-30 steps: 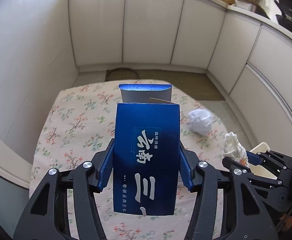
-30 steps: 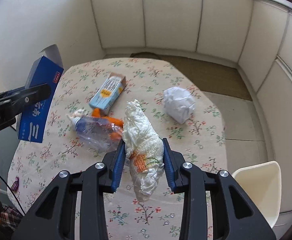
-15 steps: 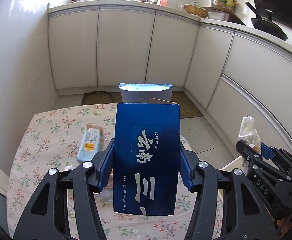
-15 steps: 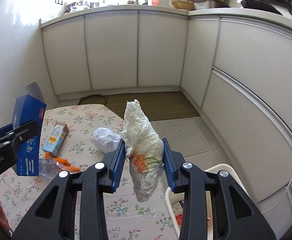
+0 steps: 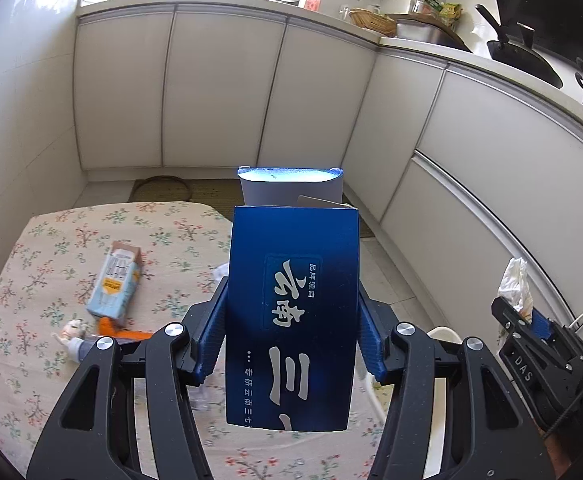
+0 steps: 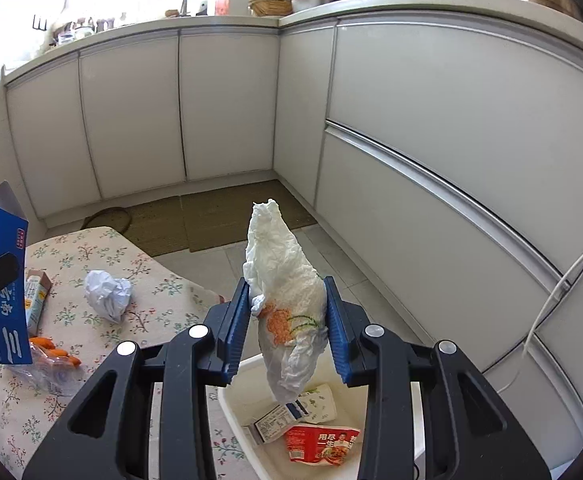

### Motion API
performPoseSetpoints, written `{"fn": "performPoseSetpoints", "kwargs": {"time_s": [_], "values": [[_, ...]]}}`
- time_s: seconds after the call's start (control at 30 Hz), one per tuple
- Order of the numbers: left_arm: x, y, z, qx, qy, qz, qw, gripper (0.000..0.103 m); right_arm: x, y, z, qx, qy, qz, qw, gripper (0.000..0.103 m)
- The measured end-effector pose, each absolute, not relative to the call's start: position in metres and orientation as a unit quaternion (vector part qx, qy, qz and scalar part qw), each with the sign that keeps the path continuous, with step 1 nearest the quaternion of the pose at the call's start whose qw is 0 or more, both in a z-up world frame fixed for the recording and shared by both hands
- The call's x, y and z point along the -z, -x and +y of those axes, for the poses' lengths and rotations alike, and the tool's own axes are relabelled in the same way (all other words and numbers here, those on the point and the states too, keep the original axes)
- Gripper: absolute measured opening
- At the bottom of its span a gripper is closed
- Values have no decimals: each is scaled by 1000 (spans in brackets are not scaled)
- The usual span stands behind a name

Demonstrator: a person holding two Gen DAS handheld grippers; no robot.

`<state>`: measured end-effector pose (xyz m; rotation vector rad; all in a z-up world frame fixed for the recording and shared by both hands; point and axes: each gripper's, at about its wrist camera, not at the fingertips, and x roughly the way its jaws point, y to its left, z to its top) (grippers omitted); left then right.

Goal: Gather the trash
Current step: 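Carry the wrapper and blue box over the bin and release both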

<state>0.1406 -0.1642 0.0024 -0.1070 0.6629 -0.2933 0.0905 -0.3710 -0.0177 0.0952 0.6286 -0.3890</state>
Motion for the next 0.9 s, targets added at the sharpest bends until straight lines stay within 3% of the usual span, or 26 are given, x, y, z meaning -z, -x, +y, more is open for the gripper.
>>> {"fn": "performPoseSetpoints", "kwargs": {"time_s": [0.47,0.5,0.53,0.63,0.77,0.9], "values": [[17,-135,-242,201,37,345,916,54,40,-77,-449,259,-76,356,894,38],[19,-134,-248,205,34,347,915,54,42,-77,-453,259,-77,363,892,44],[21,-133,-253,209,31,349,913,54,43,-76,-457,263,-79,366,889,58],[30,-131,-269,226,18,355,907,54,42,-69,-467,299,-68,358,882,77],[44,-132,-286,245,7,369,896,55,40,-57,-486,343,-64,343,872,86],[59,-136,-299,266,5,389,882,55,43,-51,-500,360,-67,349,863,87]]}}
